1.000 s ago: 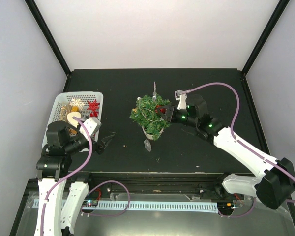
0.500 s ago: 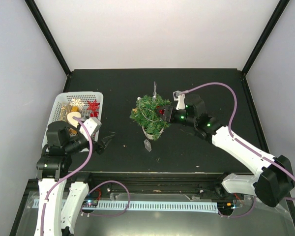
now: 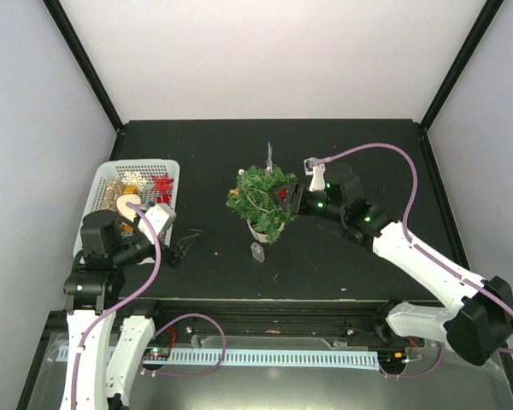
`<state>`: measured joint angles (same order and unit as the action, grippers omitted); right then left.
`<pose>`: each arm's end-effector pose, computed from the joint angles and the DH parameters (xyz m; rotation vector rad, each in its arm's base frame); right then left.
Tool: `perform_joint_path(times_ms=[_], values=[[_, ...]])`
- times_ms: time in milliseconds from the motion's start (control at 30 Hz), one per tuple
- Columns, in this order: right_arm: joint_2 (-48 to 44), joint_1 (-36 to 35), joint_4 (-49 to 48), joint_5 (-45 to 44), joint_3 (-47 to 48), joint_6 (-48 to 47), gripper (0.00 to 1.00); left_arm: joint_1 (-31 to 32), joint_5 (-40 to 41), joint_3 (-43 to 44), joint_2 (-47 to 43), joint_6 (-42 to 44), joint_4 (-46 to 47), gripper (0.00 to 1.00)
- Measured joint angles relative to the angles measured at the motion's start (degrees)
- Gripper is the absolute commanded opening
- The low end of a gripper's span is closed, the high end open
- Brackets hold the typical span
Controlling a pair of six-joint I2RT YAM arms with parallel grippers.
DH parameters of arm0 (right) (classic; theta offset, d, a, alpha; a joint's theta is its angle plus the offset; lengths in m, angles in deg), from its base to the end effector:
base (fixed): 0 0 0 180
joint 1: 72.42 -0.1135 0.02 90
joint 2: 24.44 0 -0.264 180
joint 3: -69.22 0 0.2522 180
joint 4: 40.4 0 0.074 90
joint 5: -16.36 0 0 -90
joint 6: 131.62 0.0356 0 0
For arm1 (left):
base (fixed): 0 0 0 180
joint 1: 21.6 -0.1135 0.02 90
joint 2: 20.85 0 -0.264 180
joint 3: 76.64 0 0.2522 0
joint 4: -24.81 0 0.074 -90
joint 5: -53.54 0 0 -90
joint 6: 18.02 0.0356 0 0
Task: Decorate the small christmas tree
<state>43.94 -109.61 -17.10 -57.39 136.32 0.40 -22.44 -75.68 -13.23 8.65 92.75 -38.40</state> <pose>0.2117 0.1731 0.3083 -0.1074 2.1784 1.1281 0.0884 -0.0212 0.3345 0.7371 1.8477 -0.4678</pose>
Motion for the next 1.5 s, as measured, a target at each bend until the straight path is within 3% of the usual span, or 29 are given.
perform_joint_path(times_ms=[233, 667, 933, 1067, 1333, 1500], values=[[-1.49, 0.00, 0.92, -1.44, 0.00, -0.17, 0.65, -0.33, -0.02, -0.02, 0.00, 0.00, 0.00, 0.99], [-2.12, 0.00, 1.33, -2.60, 0.00, -0.87, 0.42, -0.61, -0.02, -0.07, 0.00, 0.02, 0.00, 0.99], [-2.01, 0.02, 0.63, -1.68, -0.90, -0.57, 0.40, -0.70, -0.02, -0.42, 0.00, 0.02, 0.04, 0.99], [-1.75, 0.02, 0.20, -1.09, -1.46, -0.11, 0.43, -0.76, -0.02, -0.42, 0.00, 0.00, 0.07, 0.99], [-7.87, 0.02, 2.14, -4.85, -1.73, -0.98, 0.63, -1.25, -0.02, -0.42, 0.00, 0.02, 0.07, 0.99], [-13.64, 0.07, 3.89, -7.63, -1.73, -2.62, 0.71, -1.86, 0.00, -0.42, 0.00, 0.02, 0.09, 0.99]])
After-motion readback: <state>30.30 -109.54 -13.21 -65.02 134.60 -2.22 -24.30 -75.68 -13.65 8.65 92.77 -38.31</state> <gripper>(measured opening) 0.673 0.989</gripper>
